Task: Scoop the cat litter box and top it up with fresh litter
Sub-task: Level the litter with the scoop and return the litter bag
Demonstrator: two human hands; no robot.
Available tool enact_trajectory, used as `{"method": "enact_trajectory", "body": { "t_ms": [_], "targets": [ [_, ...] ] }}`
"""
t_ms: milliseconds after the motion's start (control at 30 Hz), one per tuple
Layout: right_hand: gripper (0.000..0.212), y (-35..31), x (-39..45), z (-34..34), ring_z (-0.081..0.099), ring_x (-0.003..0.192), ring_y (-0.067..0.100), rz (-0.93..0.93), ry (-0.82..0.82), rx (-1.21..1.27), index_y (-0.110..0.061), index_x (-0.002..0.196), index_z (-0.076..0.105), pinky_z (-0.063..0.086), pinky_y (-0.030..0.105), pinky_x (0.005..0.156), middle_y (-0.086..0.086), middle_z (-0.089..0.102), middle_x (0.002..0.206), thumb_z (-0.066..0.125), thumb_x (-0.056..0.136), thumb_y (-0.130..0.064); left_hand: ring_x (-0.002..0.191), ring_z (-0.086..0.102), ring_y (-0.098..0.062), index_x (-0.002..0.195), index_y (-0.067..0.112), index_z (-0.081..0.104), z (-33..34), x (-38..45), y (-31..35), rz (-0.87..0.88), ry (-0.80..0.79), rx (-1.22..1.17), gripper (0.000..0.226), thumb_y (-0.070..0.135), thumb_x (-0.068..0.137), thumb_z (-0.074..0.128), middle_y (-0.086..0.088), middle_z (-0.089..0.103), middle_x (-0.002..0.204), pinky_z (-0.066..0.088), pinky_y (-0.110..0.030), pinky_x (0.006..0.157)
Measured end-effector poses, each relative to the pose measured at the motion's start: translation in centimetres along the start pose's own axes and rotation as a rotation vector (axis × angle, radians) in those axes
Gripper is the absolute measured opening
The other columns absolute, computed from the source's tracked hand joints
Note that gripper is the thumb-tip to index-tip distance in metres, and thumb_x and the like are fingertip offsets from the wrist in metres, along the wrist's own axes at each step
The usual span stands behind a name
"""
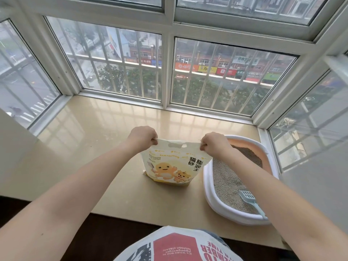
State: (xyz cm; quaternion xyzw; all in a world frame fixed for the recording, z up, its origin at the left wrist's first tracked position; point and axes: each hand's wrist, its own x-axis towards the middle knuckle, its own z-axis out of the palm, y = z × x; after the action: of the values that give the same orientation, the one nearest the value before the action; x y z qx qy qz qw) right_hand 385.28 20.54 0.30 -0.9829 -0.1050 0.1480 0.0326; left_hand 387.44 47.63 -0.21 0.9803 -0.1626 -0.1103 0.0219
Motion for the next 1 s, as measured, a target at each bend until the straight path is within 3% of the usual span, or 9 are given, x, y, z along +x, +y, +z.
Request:
{"method": "enact_trajectory", "body": {
  "t_ms": [167,233,300,367,467,633,833,1000],
  "targets": [
    [0.016,-0.1,-0.4,0.1,0.06,0.09,0.026,0.014,0.0,0.033,-0.01,0.085,0.071,0.043,0.028,0.066,0.003,0.068,0.09,0.057,0.087,-0.015,0.082,0.053,-0.023,0.073,0.015,0.054,-0.3,0.1,0.2,0.022,-0.047,-0.019,0.022,0.027,0.092,0.056,0.001,0.054,0.076,0.038,-0.029,0.062],
    [0.019,-0.3,-0.7,0.1,0.055,0.083,0.026,0.056,-0.003,0.061,-0.008,0.08,0.065,0.036,0.028,0.061,0.005,0.061,0.08,0.06,0.086,-0.025,0.097,0.057,-0.023,0.094,0.017,0.063,-0.1,0.3,0.2,0.045,-0.054,-0.057,0.017,0.033,0.09,0.058,0.001,0.062,0.092,0.044,-0.031,0.071],
    [0.018,-0.7,-0.9,0.0,0.054,0.084,0.024,0.101,0.006,0.109,-0.014,0.081,0.061,0.035,0.029,0.061,0.002,0.056,0.079,0.062,0.082,-0.032,0.112,0.054,-0.02,0.128,0.025,0.053,-0.1,0.4,0.5,0.102,-0.038,-0.084,0.046,0.041,0.086,0.063,0.003,0.061,0.116,0.047,-0.033,0.082],
    [0.025,-0.9,-1.2,0.0,0.058,0.097,0.024,0.124,0.018,0.17,-0.021,0.099,0.065,0.041,0.029,0.068,0.001,0.061,0.091,0.063,0.08,-0.037,0.116,0.051,-0.018,0.139,0.026,0.04,-0.3,0.6,1.5,0.2,0.01,-0.085,0.066,0.047,0.082,0.066,0.004,0.056,0.124,0.048,-0.035,0.084],
    [0.05,-0.5,-1.9,0.2,0.055,0.113,0.019,0.109,0.077,0.242,-0.026,0.125,0.058,0.044,0.03,0.086,-0.003,0.063,0.118,0.069,0.08,-0.042,0.12,0.046,-0.017,0.142,0.026,0.036,-0.7,1.3,4.0,0.317,0.086,-0.099,0.073,0.051,0.08,0.066,0.005,0.053,0.129,0.046,-0.035,0.09],
    [0.065,1.4,-3.9,0.9,0.052,0.118,0.015,0.09,0.173,0.381,-0.028,0.134,0.05,0.043,0.033,0.096,-0.004,0.057,0.129,0.074,0.076,-0.045,0.12,0.046,-0.02,0.141,0.022,0.039,-1.1,2.3,8.2,0.495,0.187,-0.108,0.073,0.054,0.081,0.065,0.002,0.052,0.132,0.042,-0.036,0.095],
    [0.063,8.0,-7.7,1.5,0.051,0.122,0.016,0.138,0.261,0.388,-0.028,0.132,0.051,0.044,0.037,0.099,-0.006,0.057,0.131,0.073,0.077,-0.046,0.123,0.045,-0.023,0.139,0.016,0.044,-1.0,3.2,14.1,0.625,0.254,-0.132,0.066,0.044,0.083,0.067,-0.003,0.051,0.134,0.038,-0.033,0.098],
    [0.056,15.0,-11.3,3.2,0.049,0.125,0.015,0.268,0.288,0.465,-0.021,0.134,0.052,0.038,0.031,0.106,-0.003,0.056,0.134,0.071,0.083,-0.037,0.114,0.052,-0.029,0.128,0.01,0.054,0.4,4.0,20.5,0.704,0.295,-0.195,0.056,0.031,0.079,0.072,-0.008,0.058,0.124,0.043,-0.039,0.095]
  ]
}}
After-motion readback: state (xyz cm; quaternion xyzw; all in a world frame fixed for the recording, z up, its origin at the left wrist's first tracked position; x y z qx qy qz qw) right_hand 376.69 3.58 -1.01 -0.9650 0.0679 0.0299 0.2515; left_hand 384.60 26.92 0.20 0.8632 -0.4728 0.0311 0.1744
